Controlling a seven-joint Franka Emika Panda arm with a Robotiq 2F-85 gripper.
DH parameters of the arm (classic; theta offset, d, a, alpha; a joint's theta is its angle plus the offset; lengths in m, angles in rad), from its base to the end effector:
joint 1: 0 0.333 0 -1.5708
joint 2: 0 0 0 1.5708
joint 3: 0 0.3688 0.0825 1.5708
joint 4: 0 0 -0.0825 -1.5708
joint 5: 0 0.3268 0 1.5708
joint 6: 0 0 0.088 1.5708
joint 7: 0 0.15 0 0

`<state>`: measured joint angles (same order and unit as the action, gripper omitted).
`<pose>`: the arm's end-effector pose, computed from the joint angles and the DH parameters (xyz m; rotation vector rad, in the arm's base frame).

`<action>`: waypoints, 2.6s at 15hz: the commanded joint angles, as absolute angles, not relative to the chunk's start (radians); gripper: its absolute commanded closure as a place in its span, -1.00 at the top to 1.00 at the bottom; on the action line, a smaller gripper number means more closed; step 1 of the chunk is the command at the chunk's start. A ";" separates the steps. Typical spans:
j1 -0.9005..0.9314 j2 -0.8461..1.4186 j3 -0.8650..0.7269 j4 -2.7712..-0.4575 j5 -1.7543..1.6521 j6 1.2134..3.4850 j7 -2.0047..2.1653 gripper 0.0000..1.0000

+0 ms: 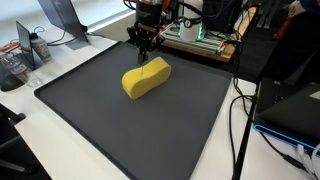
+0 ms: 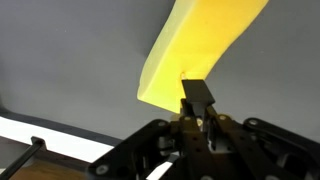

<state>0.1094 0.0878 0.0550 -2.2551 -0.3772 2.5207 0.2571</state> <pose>0.5141 0.0790 0.3930 2.9113 0.2851 0.3276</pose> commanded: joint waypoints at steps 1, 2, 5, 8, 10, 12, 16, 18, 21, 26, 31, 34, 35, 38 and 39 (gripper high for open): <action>0.115 0.067 0.060 -2.240 -0.369 2.472 0.251 -0.94; 0.115 0.066 0.062 -2.235 -0.369 2.465 0.251 -0.94; 0.116 0.064 0.066 -2.224 -0.370 2.452 0.252 -0.94; 0.118 0.061 0.071 -2.210 -0.377 2.440 0.255 -0.94; 0.120 0.055 0.077 -2.205 -0.376 2.429 0.256 -0.94; 0.125 0.049 0.087 -2.203 -0.380 2.418 0.259 -0.94; 0.149 0.058 0.110 -2.194 -0.437 2.405 0.312 -0.94; 0.168 0.068 0.118 -2.183 -0.517 2.386 0.363 -0.94; 0.199 0.085 0.132 -2.169 -0.664 2.346 0.432 -0.94; 0.202 0.082 0.142 -2.187 -0.676 2.341 0.437 -0.75; 0.199 0.082 0.141 -2.187 -0.676 2.341 0.436 -0.94; 0.217 0.121 0.154 -2.157 -0.681 2.317 0.440 -0.94; 0.226 0.141 0.159 -2.142 -0.691 2.301 0.453 -0.94; 0.259 0.204 0.163 -2.090 -0.745 2.245 0.493 -0.94; 0.271 0.224 0.161 -2.070 -0.763 2.225 0.504 -0.94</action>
